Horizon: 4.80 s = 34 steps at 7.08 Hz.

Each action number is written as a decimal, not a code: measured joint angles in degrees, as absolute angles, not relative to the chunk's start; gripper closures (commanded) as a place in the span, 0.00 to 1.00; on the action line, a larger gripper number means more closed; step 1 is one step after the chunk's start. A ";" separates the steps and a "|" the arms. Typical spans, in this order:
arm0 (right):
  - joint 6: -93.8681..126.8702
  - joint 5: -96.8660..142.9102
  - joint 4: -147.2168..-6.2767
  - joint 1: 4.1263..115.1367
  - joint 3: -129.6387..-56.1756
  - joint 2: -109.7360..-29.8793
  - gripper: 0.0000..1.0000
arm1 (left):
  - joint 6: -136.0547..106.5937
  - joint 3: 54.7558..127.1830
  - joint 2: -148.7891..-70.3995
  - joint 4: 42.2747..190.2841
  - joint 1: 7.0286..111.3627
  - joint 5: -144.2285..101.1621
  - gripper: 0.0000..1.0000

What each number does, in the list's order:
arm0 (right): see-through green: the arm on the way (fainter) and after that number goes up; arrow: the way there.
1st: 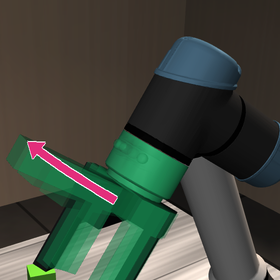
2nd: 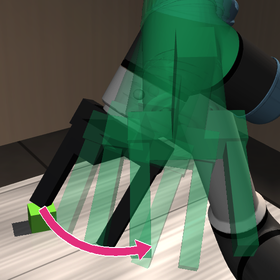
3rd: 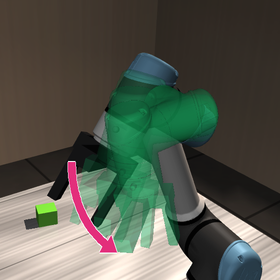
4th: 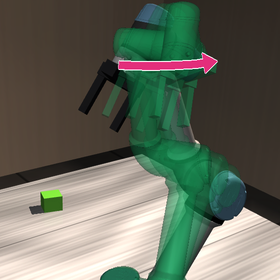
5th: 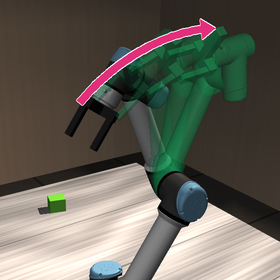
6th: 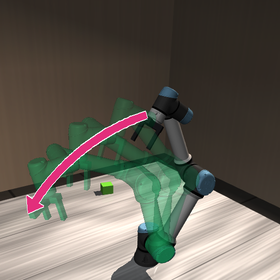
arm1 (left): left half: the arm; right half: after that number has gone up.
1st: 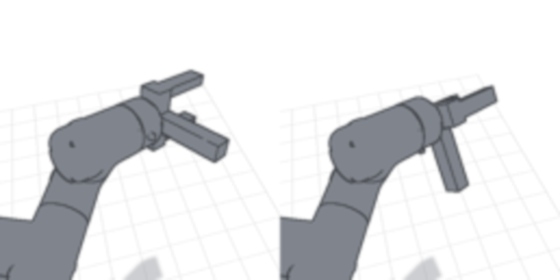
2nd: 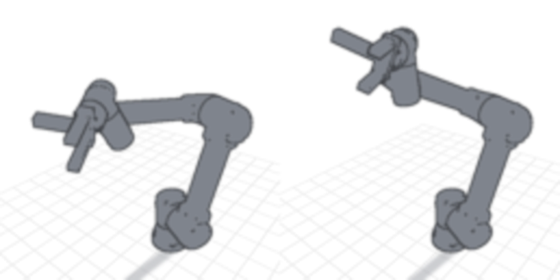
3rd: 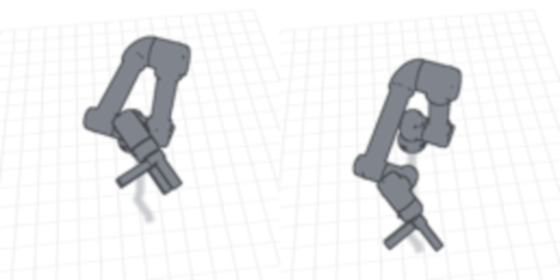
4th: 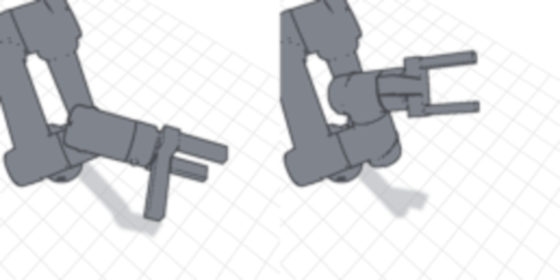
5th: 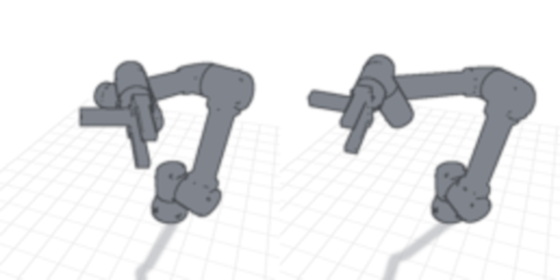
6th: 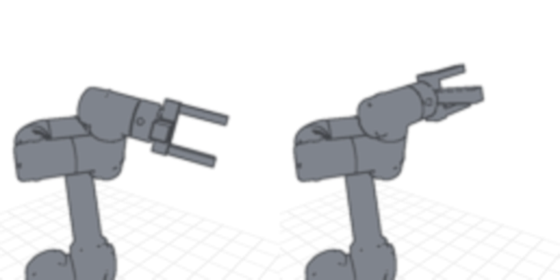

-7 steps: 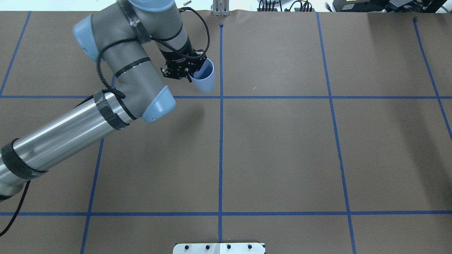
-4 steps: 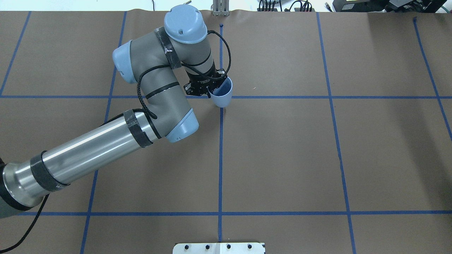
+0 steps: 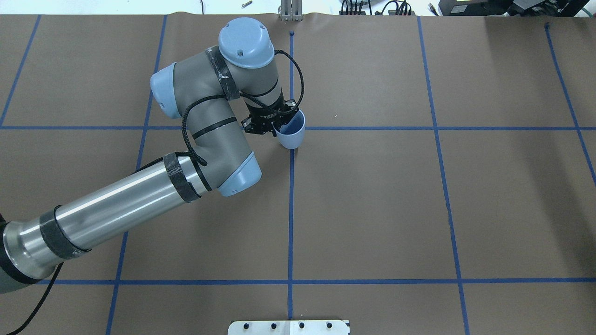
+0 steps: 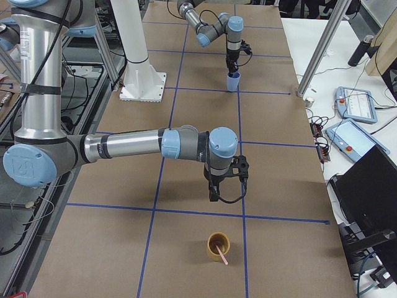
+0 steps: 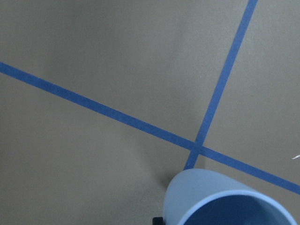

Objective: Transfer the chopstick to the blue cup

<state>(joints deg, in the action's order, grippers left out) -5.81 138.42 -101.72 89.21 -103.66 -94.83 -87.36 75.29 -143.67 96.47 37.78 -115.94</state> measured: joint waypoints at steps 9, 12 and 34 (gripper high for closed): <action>-12.87 132.24 -101.32 90.32 -101.62 -94.04 0.00 | -81.39 90.63 -137.13 91.87 42.42 -116.27 0.02; -13.12 131.03 -101.34 96.42 -93.93 -93.38 0.00 | -79.37 91.82 -136.63 91.40 44.06 -116.36 0.02; 12.90 130.69 -83.12 103.79 -64.16 -81.72 0.58 | -76.03 93.06 -136.41 89.04 46.23 -116.19 0.02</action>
